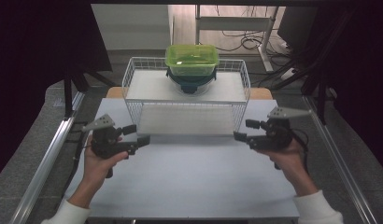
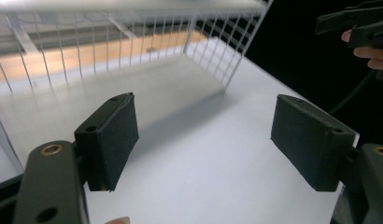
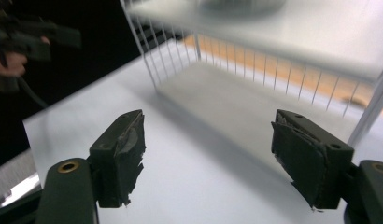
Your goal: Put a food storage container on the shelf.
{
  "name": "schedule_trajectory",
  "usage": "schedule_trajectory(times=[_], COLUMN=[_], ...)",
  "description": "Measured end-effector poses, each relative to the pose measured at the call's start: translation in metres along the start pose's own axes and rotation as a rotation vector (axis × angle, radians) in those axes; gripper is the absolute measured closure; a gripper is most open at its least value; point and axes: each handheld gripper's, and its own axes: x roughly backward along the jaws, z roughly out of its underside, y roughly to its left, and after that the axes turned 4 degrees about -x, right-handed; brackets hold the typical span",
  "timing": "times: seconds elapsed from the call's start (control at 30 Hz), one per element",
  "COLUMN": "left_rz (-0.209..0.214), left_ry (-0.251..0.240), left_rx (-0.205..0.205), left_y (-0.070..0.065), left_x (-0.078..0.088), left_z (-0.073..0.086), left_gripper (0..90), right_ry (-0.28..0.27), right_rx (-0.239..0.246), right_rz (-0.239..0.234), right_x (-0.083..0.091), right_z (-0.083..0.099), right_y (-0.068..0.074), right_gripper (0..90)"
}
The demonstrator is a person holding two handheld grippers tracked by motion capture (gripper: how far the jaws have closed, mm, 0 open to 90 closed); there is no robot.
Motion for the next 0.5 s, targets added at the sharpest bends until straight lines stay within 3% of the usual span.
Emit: schedule_trajectory(times=[0.2,0.33,0.5], left_rz=[-0.007,-0.043,-0.057], left_ry=[0.089,0.168,0.233], left_rx=[-0.019,-0.062,-0.074], left_y=[-0.008,-0.014,-0.016], left_x=[-0.013,-0.022,-0.037], left_z=[0.039,0.063,0.077], left_gripper=[21.3,20.9,20.5], right_ry=[0.071,0.068,0.109], right_rx=[-0.027,-0.048,-0.052], right_rz=[0.024,0.045,0.056], right_x=[-0.015,-0.021,-0.026], right_z=[0.052,0.076,0.097], right_y=[0.010,0.010,0.006], right_gripper=[22.2,22.2,21.6])
